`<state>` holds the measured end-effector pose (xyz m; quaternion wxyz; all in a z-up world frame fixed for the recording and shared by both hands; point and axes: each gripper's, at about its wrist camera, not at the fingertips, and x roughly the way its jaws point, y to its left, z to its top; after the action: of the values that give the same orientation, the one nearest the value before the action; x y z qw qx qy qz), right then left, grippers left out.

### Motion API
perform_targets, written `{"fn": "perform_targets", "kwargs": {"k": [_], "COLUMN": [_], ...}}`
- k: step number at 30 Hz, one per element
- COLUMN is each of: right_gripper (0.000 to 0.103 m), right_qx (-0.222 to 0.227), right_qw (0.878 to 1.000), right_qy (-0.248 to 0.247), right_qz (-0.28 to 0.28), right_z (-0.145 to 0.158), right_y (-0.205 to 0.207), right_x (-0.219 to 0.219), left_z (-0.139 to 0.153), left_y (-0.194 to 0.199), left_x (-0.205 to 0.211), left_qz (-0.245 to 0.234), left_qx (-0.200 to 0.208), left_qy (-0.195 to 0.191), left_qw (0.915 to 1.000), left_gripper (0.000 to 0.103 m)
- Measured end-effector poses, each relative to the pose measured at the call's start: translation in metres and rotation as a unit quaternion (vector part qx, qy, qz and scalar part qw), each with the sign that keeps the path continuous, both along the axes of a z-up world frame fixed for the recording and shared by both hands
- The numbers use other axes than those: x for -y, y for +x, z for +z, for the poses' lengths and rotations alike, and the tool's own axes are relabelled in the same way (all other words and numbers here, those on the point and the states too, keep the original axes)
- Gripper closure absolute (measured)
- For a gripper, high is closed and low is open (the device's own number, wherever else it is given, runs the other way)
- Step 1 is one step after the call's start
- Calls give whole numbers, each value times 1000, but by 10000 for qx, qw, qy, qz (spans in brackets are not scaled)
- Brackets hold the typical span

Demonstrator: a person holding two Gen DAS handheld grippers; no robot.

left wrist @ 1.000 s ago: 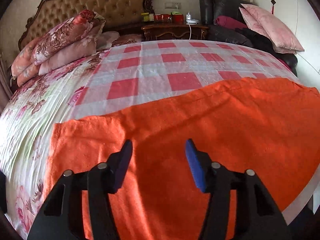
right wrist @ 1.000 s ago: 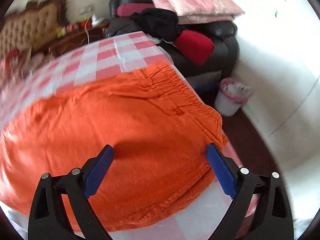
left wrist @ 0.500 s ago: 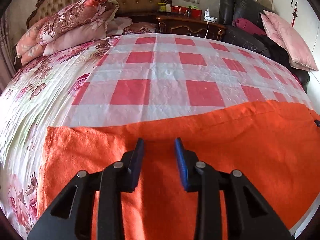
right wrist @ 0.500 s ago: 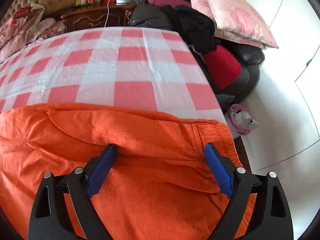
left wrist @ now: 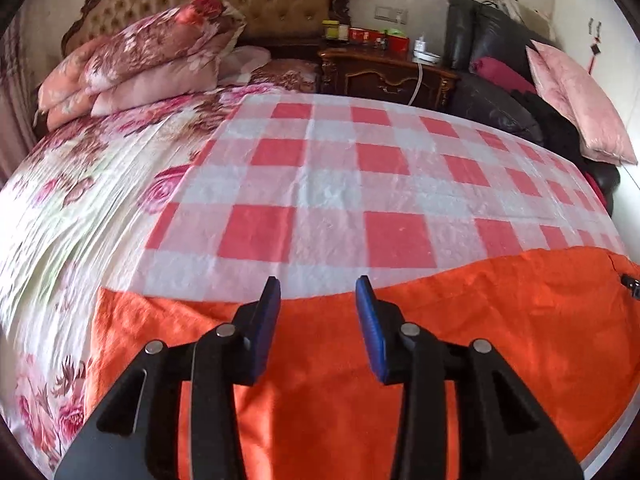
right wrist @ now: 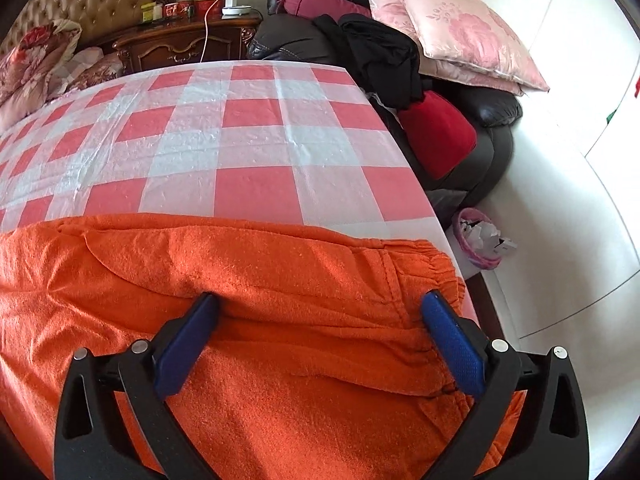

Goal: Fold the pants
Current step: 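Move the open left tool to the folded edge of the pants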

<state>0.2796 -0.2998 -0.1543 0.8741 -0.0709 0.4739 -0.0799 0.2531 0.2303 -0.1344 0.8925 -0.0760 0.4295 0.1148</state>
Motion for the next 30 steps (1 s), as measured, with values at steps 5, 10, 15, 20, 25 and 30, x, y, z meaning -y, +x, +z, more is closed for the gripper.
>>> {"fn": "perform_targets", "kwargs": {"k": [5, 10, 15, 20, 25, 30], "right_gripper": [5, 5, 5, 5, 5, 5], "right_qx": [156, 161, 524, 32, -196, -169], "right_qw": [9996, 9996, 9986, 9990, 9993, 9988], "right_qy": [215, -104, 1, 348, 16, 132], "right_qz": [-89, -188, 50, -287, -312, -437], "right_z": [-3, 10, 47, 25, 3, 1], "right_y": [0, -6, -58, -80, -90, -91], "right_x": [8, -3, -32, -35, -48, -49], "left_z": [-20, -13, -8, -31, -29, -21], "left_y": [-37, -80, -107, -109, -88, -86], "left_x": [-60, -122, -125, -157, -164, -179], "left_qz": [405, 1133, 723, 911, 380, 654], "left_qx": [-269, -98, -8, 79, 130, 149], "left_qy": [66, 58, -70, -968, -882, -892], "left_qw": [9988, 9935, 9974, 9911, 9953, 9937], "left_gripper": [57, 53, 50, 50, 67, 63]}}
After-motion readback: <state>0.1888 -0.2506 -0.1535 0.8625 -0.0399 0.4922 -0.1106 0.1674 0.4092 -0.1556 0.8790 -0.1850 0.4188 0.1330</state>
